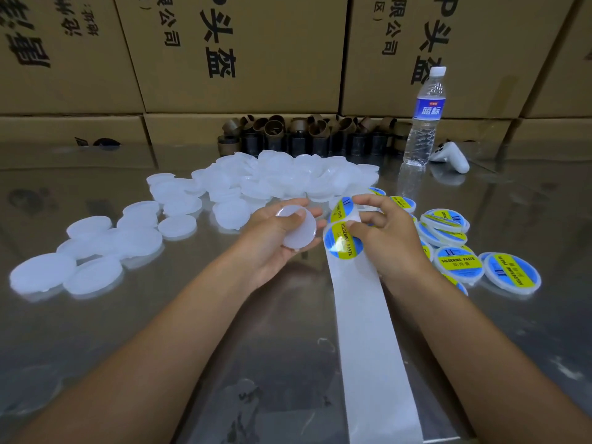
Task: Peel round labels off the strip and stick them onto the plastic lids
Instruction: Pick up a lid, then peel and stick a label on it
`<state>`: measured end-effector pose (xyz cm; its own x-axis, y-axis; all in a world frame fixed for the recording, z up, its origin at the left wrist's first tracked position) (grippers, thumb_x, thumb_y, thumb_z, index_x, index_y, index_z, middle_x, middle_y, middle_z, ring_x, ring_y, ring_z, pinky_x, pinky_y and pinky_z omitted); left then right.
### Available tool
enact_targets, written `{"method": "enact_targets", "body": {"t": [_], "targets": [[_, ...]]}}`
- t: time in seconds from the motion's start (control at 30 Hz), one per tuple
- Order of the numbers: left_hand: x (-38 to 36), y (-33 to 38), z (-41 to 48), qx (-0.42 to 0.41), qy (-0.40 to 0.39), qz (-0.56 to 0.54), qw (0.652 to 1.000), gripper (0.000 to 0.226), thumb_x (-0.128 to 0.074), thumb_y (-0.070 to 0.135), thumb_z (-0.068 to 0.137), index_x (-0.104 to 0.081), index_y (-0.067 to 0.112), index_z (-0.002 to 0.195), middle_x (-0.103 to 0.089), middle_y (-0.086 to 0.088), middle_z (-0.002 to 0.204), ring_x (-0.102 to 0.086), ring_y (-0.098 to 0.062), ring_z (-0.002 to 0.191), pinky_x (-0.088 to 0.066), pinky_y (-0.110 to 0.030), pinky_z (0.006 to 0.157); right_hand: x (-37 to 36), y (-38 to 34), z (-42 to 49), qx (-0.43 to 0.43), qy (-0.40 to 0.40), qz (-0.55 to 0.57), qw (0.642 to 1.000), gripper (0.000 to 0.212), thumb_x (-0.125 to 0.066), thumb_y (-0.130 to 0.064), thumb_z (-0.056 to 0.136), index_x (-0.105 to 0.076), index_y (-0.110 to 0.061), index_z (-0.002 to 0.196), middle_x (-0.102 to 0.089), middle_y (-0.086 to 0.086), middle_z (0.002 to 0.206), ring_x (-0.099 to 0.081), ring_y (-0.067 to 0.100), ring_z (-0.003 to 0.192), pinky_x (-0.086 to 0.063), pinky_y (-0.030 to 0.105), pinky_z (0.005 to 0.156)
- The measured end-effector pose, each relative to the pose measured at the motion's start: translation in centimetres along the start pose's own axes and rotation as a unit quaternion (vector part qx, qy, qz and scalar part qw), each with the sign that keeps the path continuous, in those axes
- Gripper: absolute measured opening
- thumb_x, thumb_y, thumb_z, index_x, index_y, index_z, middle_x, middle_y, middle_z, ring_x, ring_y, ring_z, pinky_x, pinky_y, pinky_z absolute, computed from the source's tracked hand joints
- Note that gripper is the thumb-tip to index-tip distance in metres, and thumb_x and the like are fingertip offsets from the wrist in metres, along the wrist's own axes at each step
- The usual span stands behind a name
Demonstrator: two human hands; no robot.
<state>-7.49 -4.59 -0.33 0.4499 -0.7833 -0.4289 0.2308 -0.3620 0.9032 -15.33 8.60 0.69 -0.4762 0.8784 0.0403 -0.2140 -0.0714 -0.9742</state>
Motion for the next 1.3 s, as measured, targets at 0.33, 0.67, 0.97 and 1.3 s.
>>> {"method": "enact_targets", "body": {"t": [0.33,0.67,0.97,1.3], "targets": [[-0.7,-0.8,-0.5,0.076,-0.072,0.102,0.989,0.028,-0.048,0.026,0.1,-0.068,0.007,0.101,-0.074,-0.011,0.097,-0.071,-0.021,0.086,-0.06,-0.035,0.071,-0.1,0.2,0.3,-0.003,-0.011,0.064,0.998,0.03,-0.056,0.007,0.087,-0.058,-0.022,0.094,-0.067,-0.002,0.079,-0.064,0.007,0.066,-0.051,0.02,0.063],[-0.4,-0.8,-0.4,0.052,-0.04,0.102,0.993,0.023,-0.052,0.015,0.098,-0.065,0.001,0.11,-0.071,-0.017,0.108,-0.069,-0.027,0.092,-0.059,-0.037,0.08,-0.7,-0.1,-0.5,0.205,0.009,-0.236,0.95,0.023,-0.07,-0.015,0.082,-0.065,-0.023,0.103,-0.05,-0.004,0.102,-0.047,-0.004,0.083,-0.035,0.006,0.075],[-0.7,-0.7,-0.6,0.084,-0.045,0.095,0.991,0.031,-0.051,0.019,0.098,-0.062,-0.001,0.118,-0.068,-0.019,0.114,-0.068,-0.027,0.094,-0.056,-0.037,0.081,-0.5,-0.2,-0.4,0.22,0.026,-0.245,0.944,0.021,-0.074,-0.023,0.079,-0.067,-0.039,0.09,-0.037,-0.014,0.096,-0.043,0.007,0.1,-0.031,0.001,0.082],[-0.7,-0.7,-0.6,0.1,-0.051,0.096,0.989,0.034,-0.049,0.019,0.098,-0.058,-0.001,0.124,-0.065,-0.02,0.12,-0.063,-0.032,0.111,-0.051,-0.041,0.093,-0.6,-0.3,-0.4,0.253,0.031,-0.257,0.932,0.019,-0.075,-0.021,0.078,-0.07,-0.037,0.088,-0.035,-0.019,0.096,-0.043,0.01,0.099,-0.034,0.011,0.082]]}}
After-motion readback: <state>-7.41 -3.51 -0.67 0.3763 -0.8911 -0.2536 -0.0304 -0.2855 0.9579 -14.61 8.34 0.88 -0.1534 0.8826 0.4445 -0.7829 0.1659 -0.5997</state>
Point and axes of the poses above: each hand's wrist, its own z-axis towards the middle knuckle, its own x-axis out of the back of the hand, y = z × x, the point moved 3 cm from there along z, towards the middle knuckle
